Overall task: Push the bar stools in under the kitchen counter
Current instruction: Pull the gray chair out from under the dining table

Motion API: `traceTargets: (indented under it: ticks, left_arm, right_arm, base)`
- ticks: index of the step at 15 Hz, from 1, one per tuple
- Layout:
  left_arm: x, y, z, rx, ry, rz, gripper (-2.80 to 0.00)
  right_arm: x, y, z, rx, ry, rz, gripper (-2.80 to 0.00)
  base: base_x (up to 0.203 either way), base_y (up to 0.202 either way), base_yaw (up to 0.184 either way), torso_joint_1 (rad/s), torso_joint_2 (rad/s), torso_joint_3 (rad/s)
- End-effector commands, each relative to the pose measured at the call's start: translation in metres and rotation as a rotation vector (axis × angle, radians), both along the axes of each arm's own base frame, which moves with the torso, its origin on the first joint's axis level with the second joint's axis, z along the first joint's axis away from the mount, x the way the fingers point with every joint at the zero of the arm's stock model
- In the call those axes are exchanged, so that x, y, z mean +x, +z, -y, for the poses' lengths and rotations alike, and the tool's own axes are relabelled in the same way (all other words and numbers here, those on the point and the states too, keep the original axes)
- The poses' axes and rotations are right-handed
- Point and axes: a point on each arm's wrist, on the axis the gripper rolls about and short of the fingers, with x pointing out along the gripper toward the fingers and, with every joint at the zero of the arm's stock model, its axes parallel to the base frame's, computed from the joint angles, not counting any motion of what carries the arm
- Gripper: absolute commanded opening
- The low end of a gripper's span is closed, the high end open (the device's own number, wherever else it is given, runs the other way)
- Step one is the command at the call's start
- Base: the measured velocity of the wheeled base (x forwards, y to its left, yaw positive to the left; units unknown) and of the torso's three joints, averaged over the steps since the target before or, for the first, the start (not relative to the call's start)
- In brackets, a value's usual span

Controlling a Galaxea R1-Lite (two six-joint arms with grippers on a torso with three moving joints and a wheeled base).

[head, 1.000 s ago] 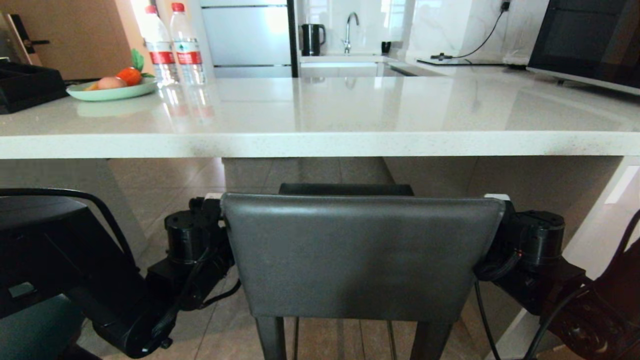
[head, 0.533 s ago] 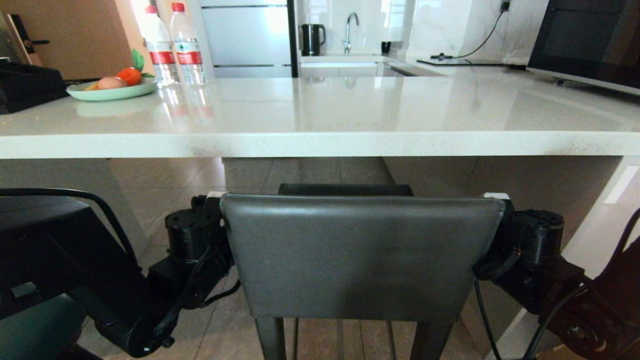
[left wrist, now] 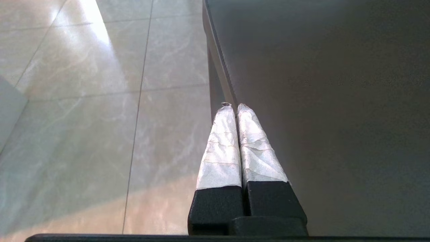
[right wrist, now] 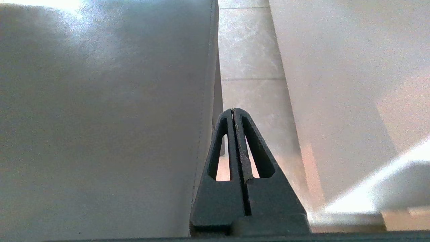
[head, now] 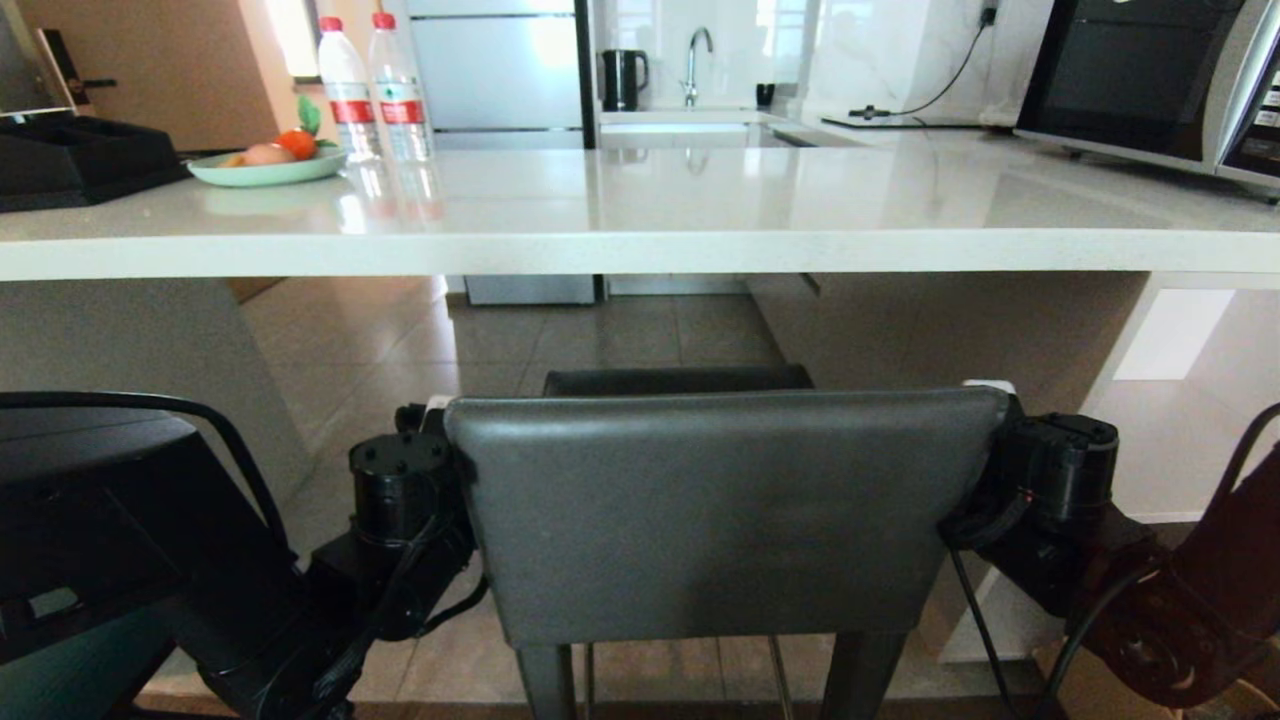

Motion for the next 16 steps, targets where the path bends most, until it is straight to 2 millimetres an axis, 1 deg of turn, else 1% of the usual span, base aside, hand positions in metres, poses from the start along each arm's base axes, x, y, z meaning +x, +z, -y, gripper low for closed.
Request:
traceTargets:
  ticks: [1, 4, 7, 16]
  left_arm:
    - [0.001, -0.001, 0.001, -0.003, -0.001, 0.004, -2.8]
    - [0.002, -0.003, 0.0, 0.0, 0.002, -0.003, -2.8]
    - [0.002, -0.003, 0.0, 0.0, 0.002, -0.003, -2.8]
    - [-0.001, -0.003, 0.001, 0.002, -0.001, -0.006, -2.8]
  right_arm:
    - [-0.002, 0.001, 0.0, 0.002, 0.002, 0.007, -2.8]
    - [-0.004, 0.005, -0.001, -0.001, -0.011, 0.016, -2.8]
    - [-0.013, 0.015, -0.007, 0.004, 0.003, 0.041, -2.8]
    - [-0.018, 0.012, -0.007, -0.002, -0.002, 0.026, -2.8]
  base:
    - [-0.196, 0.0, -0.002, 0.003, 0.0, 0.002]
    - [-0.192, 0.0, -0.001, 0.003, 0.0, 0.001]
    - [-0.192, 0.0, 0.0, 0.001, 0.0, 0.003]
    - [-0.193, 0.0, -0.001, 0.003, 0.0, 0.002]
